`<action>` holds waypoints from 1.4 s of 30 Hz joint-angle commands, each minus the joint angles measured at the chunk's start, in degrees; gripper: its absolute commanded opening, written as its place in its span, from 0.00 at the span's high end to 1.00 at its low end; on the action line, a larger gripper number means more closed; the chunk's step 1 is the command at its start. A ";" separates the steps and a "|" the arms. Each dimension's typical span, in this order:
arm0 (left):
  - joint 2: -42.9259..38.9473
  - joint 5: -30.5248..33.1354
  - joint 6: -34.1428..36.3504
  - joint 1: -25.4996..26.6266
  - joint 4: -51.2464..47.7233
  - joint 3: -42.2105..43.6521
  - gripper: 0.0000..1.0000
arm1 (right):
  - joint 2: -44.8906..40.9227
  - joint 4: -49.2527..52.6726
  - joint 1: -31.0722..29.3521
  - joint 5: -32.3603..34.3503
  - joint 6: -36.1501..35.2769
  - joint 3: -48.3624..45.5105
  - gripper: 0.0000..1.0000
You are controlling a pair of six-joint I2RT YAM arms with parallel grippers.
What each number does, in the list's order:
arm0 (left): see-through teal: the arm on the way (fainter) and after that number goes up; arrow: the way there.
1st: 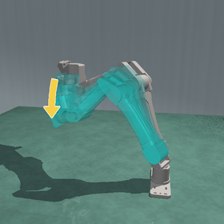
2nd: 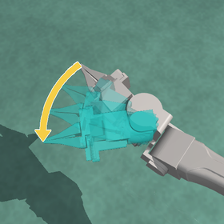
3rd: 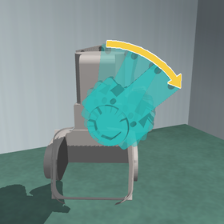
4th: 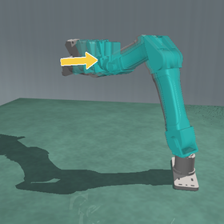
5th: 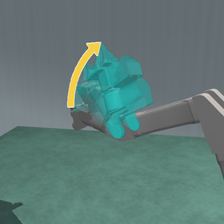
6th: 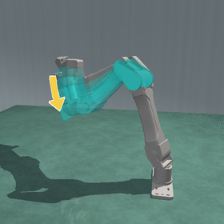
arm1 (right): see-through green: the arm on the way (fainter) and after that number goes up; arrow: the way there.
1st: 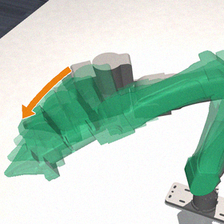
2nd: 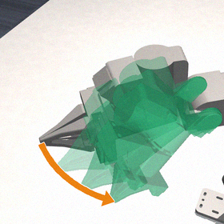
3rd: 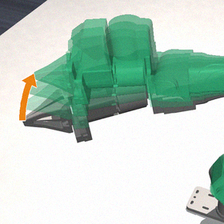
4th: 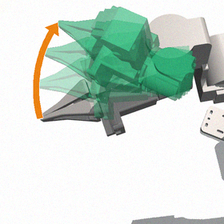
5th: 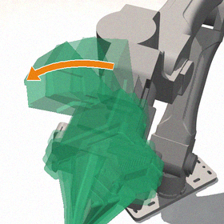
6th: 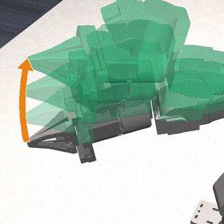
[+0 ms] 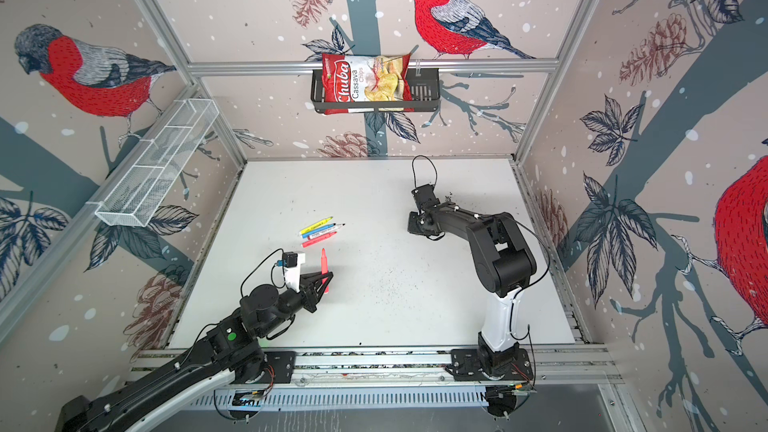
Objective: Insert the pens into the pen caps
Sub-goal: 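Position the right gripper around a translucent pen cap and close on it, then lift the translucent cap and swing the right gripper toward the pink marker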
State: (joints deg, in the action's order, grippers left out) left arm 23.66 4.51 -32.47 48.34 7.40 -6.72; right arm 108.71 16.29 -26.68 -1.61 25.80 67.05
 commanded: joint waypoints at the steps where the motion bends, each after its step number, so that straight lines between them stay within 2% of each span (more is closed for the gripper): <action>1: 0.39 -0.24 1.12 0.05 1.67 -0.73 1.00 | -2.63 0.92 -0.91 -3.05 -1.72 -0.14 0.85; 6: 1.61 -1.99 0.91 0.09 2.80 -0.50 1.00 | -9.81 -4.77 -1.64 -12.17 -1.99 -3.49 0.85; 10: 4.02 -5.10 -0.58 0.09 7.39 0.75 1.00 | -16.12 -11.60 -1.80 -20.71 -1.08 -6.87 0.85; 13: 6.94 -7.32 -2.26 0.13 12.89 1.96 1.00 | -20.42 -18.72 -1.84 -26.21 1.87 -10.16 0.84; 18: 12.83 -9.58 -3.61 0.43 20.13 1.80 1.00 | -26.85 -36.39 -2.88 -33.72 9.42 -17.99 0.84; 25: 18.32 -9.96 -3.92 2.00 26.83 0.18 1.00 | -29.57 -52.08 -5.81 -35.83 16.35 -23.60 0.84; 33: 24.13 -9.82 -4.23 4.36 32.58 -1.88 1.00 | -28.37 -58.94 -9.83 -35.31 19.06 -24.20 0.84; 42: 27.59 -9.69 -5.69 4.75 38.87 -2.75 1.00 | -28.71 -64.92 -12.95 -34.69 20.39 -26.21 0.84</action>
State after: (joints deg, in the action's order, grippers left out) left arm 50.61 -4.51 -37.52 52.99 40.32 -8.62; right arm 80.20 -43.27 -39.07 -36.25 45.10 41.32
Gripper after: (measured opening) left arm 0.167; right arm 0.161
